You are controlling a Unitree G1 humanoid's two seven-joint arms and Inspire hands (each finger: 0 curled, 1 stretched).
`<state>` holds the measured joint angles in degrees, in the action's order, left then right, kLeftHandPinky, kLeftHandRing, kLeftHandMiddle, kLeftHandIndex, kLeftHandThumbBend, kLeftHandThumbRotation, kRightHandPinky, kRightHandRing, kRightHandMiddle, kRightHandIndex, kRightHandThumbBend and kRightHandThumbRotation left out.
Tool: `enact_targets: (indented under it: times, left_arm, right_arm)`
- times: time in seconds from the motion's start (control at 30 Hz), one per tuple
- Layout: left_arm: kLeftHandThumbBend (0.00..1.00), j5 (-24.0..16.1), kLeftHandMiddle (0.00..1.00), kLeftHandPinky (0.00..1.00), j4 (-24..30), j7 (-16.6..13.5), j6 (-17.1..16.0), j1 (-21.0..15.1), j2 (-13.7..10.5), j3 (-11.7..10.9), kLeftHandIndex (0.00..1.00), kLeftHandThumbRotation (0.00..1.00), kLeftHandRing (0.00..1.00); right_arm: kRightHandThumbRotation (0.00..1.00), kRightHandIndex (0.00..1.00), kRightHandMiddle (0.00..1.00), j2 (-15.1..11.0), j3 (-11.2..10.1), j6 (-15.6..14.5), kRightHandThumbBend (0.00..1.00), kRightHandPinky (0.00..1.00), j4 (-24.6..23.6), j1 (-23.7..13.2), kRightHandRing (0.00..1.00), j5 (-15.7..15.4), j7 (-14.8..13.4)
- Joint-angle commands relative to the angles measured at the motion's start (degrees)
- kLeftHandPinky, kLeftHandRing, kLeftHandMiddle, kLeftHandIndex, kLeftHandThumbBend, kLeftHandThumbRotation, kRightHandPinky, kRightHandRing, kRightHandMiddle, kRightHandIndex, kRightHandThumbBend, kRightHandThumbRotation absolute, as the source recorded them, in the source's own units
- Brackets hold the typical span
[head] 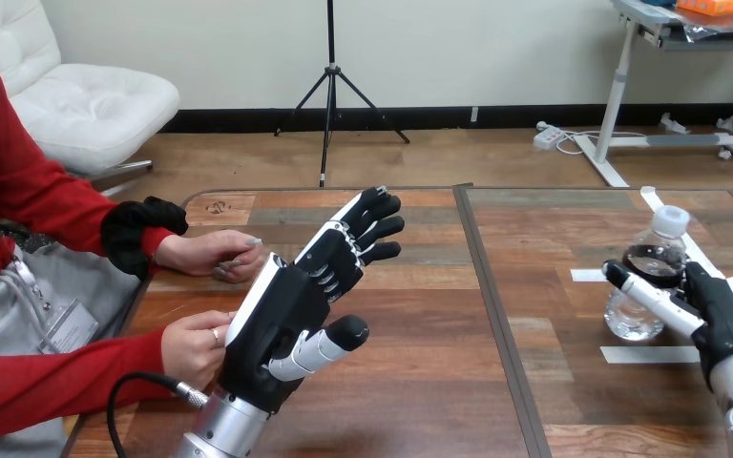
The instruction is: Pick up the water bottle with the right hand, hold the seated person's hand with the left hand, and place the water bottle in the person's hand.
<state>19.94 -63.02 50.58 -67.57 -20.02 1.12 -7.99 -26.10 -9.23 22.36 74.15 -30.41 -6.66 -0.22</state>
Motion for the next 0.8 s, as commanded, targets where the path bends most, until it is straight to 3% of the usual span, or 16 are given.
enact_targets:
  times: [0.0,0.23,0.33,0.53,0.77]
  left_arm:
    - [1.00,0.6,0.92,0.84,1.5,-0.3,-0.8,-1.6,0.4,-0.7,0.92,0.71,0.89]
    - [1.00,0.6,0.92,0.84,1.4,-0.4,-1.2,-1.7,0.5,-0.7,0.92,0.72,0.89]
    - [1.00,1.0,0.92,0.84,1.3,0.4,-1.0,-1.9,0.5,-0.7,0.92,0.72,0.90]
    - [1.00,0.7,0.91,0.84,1.2,0.0,-1.2,-2.0,0.5,-0.8,0.92,0.73,0.89]
    - [1.00,1.2,0.91,0.84,1.2,0.4,-0.9,-2.1,0.6,-0.9,0.91,0.73,0.89]
  right_arm:
    - [0.54,0.95,0.86,0.6,0.3,1.5,1.00,0.82,-0.8,-5.3,0.86,0.3,-0.1]
    - [0.56,0.95,0.86,0.3,2.2,1.3,1.00,0.81,-0.8,-5.7,0.85,-2.0,-2.2]
    - [0.55,0.95,0.86,0.8,0.9,1.2,1.00,0.81,-0.6,-6.0,0.85,-0.3,-0.5]
    - [0.56,0.95,0.87,0.8,2.0,0.5,1.00,0.82,-0.6,-6.6,0.86,-1.2,-1.3]
    - [0.52,0.95,0.87,1.4,0.9,0.5,1.00,0.83,-0.4,-7.3,0.87,0.8,0.3]
